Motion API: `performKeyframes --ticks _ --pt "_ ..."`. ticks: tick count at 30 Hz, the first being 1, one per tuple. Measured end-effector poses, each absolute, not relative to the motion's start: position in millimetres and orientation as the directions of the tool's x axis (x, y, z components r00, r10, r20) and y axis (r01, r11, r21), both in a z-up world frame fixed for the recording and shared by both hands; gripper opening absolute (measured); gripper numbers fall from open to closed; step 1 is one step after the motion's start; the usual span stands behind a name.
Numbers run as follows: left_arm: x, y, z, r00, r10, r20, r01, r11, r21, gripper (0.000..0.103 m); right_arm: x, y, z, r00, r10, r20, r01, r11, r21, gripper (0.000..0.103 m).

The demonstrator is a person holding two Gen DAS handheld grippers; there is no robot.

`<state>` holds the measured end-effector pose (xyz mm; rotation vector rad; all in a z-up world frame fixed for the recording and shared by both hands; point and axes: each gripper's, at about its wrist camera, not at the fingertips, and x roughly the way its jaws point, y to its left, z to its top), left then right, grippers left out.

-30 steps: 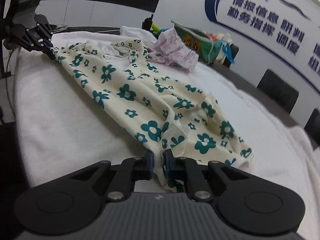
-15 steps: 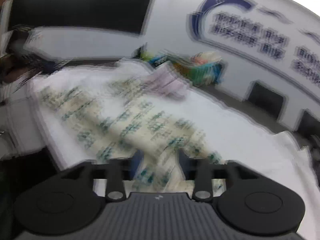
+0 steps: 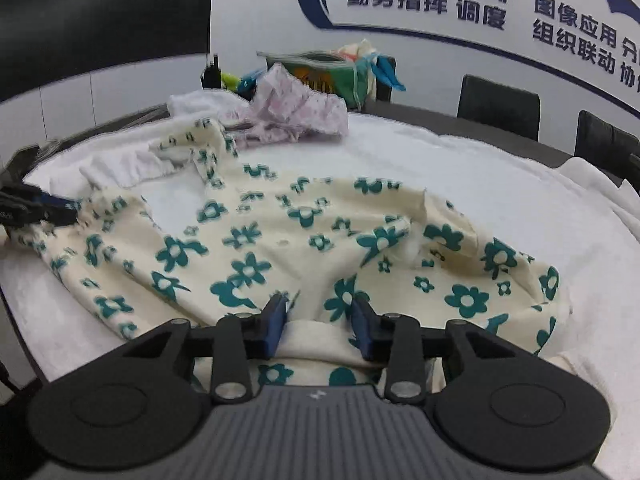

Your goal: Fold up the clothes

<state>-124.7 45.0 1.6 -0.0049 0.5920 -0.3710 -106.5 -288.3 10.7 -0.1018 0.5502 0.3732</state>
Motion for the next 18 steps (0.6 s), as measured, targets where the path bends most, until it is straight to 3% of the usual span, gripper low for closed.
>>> performKeyframes --ticks 3,5,8,13,15,18 --pt "-128 56 17 0.768 -0.352 -0.534 0.342 0.932 -0.122 0.035 -111 -301 20 0.807 0.344 -0.48 -0.35 0.933 0.08 0.037" --pt "-124 66 37 0.777 -0.367 -0.512 0.338 0.929 -0.152 0.042 -104 -302 16 0.799 0.287 -0.529 -0.31 0.95 0.046 0.037" --pt "-102 69 77 0.795 -0.324 -0.512 0.316 0.943 -0.106 0.054 -100 -291 11 0.793 0.232 -0.564 -0.332 0.94 -0.081 0.041" --pt "-27 48 133 0.798 -0.325 -0.508 0.395 0.918 0.032 0.084 -83 -285 64 0.83 0.318 -0.459 -0.435 0.883 -0.174 0.054" --pt "19 31 129 0.743 -0.38 -0.551 0.479 0.877 0.041 0.084 -56 -278 80 0.823 0.33 -0.463 -0.48 0.839 -0.257 0.054" --pt "82 7 95 0.594 -0.477 -0.648 0.606 0.795 -0.029 0.084 6 -271 81 0.73 0.371 -0.573 -0.594 0.76 -0.264 0.054"
